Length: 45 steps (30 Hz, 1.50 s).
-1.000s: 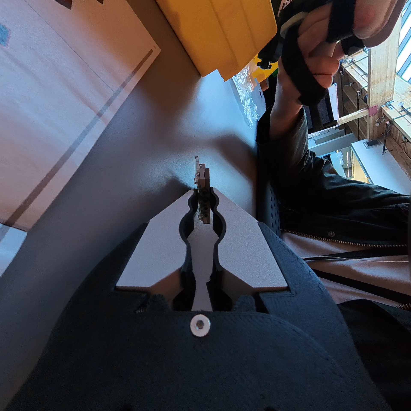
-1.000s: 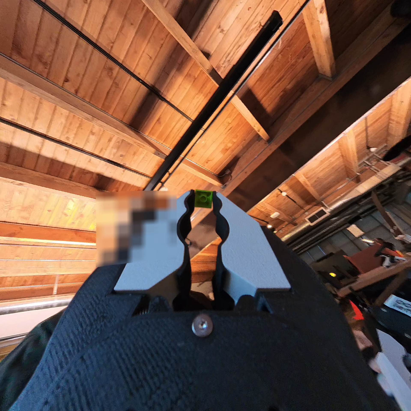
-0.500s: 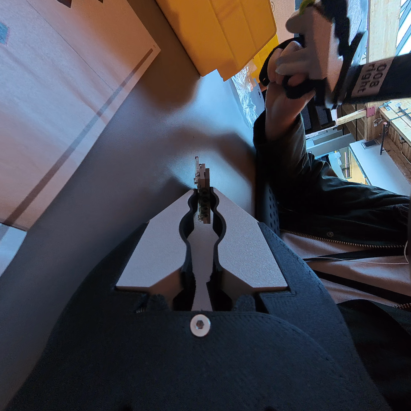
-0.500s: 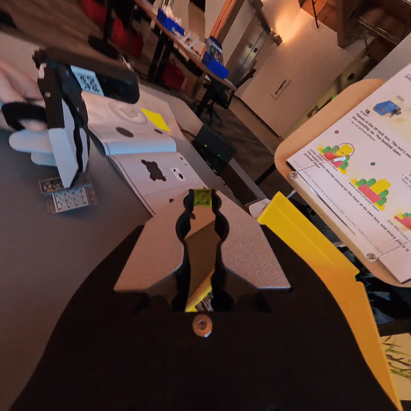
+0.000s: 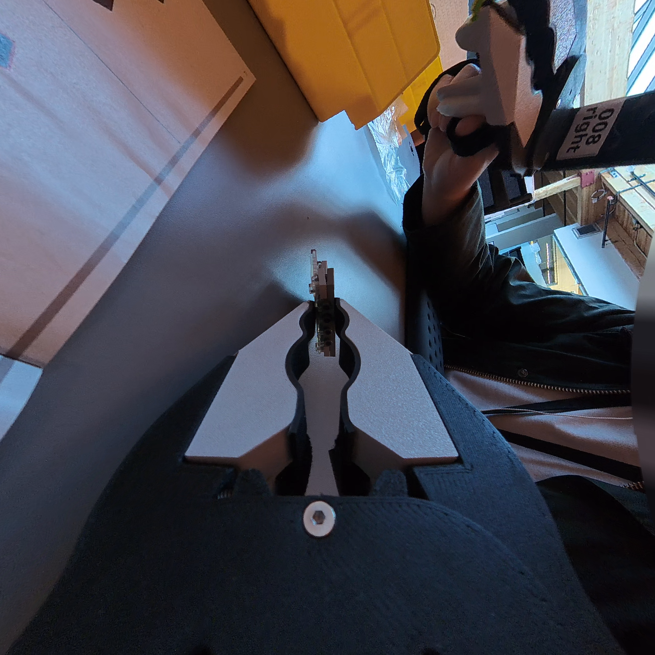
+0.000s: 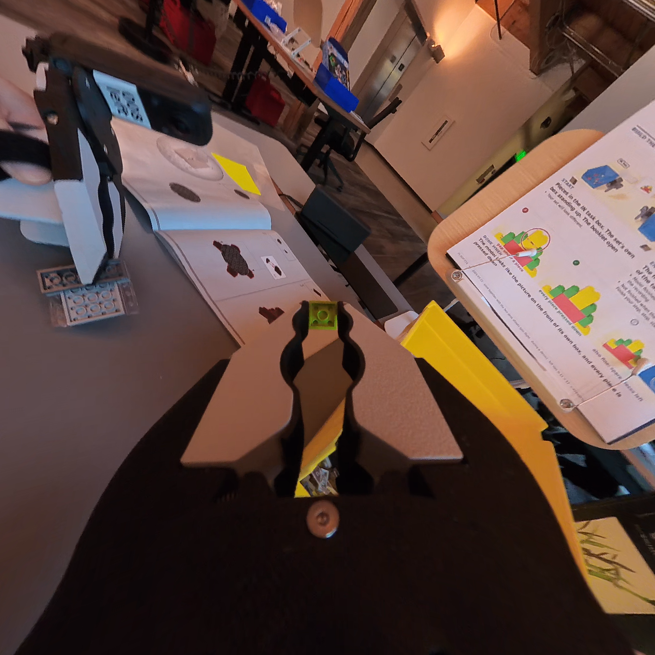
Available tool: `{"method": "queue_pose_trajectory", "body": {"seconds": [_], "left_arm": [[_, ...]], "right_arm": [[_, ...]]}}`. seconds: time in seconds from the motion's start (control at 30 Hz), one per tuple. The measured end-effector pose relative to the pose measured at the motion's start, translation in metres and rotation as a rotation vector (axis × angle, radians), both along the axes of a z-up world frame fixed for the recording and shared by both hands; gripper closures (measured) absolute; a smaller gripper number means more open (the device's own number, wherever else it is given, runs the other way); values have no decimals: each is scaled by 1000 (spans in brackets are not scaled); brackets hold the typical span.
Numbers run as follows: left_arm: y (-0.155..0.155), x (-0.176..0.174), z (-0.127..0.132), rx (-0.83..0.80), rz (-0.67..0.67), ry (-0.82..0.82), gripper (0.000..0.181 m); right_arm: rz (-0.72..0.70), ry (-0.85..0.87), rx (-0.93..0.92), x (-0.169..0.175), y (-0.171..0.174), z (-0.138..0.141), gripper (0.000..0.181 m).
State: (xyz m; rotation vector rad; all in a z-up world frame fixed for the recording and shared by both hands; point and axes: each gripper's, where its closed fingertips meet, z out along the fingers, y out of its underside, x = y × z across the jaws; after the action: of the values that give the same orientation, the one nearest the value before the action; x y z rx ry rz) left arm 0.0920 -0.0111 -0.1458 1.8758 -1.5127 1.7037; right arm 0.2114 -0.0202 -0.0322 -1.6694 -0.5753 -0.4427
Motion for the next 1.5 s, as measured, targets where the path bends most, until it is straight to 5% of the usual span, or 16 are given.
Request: {"method": "queue_pose_trajectory", "body": {"seconds": [0.4, 0.83, 1.5], "left_arm": [[0, 0, 0, 2, -1, 0, 173], [0, 0, 0, -1, -2, 1, 173], [0, 0, 0, -2, -2, 1, 173]], "right_arm": [[9, 111, 37, 6, -4, 10, 167], [5, -14, 46, -1, -5, 10, 167], [2, 74, 78, 7, -7, 18, 167]]}}
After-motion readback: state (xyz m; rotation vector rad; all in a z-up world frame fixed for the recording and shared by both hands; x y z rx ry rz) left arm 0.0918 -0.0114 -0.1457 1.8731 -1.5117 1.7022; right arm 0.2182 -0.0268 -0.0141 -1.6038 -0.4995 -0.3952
